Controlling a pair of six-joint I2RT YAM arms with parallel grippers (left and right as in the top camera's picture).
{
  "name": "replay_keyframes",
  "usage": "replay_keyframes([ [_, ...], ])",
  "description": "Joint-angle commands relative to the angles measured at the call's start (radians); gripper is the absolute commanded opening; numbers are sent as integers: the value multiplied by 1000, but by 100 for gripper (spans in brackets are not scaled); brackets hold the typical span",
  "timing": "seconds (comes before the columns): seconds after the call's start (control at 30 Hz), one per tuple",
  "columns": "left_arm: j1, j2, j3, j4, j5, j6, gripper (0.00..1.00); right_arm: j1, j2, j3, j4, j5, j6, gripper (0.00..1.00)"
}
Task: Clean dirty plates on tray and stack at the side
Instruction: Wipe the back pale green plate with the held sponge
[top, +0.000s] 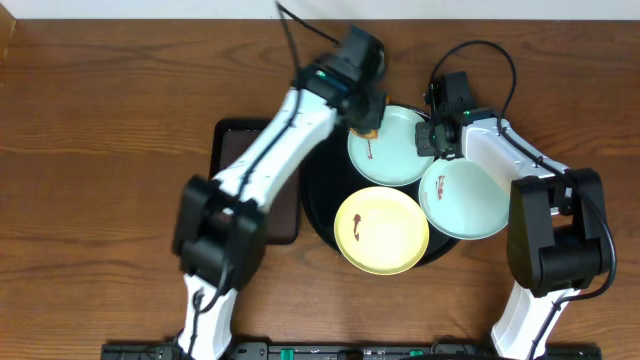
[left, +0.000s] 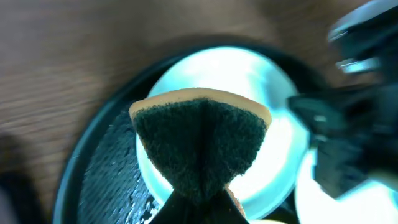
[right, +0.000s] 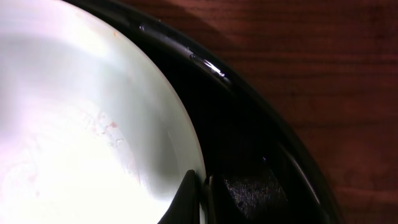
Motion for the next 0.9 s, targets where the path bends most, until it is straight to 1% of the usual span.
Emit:
replay_keyframes([
  [0.0, -10, 52, -14, 25, -83, -10, 7, -10, 8, 10, -11, 31, -15, 1],
  [0.37, -25, 149, -16, 39, -97, -8, 7, -10, 8, 10, -19, 31, -15, 1],
  [0.67, -44, 203, -17, 87, -98, -8, 7, -10, 8, 10, -19, 31, -15, 1],
  [0.87, -44, 217, -25, 87, -151, -8, 7, -10, 8, 10, -19, 31, -15, 1],
])
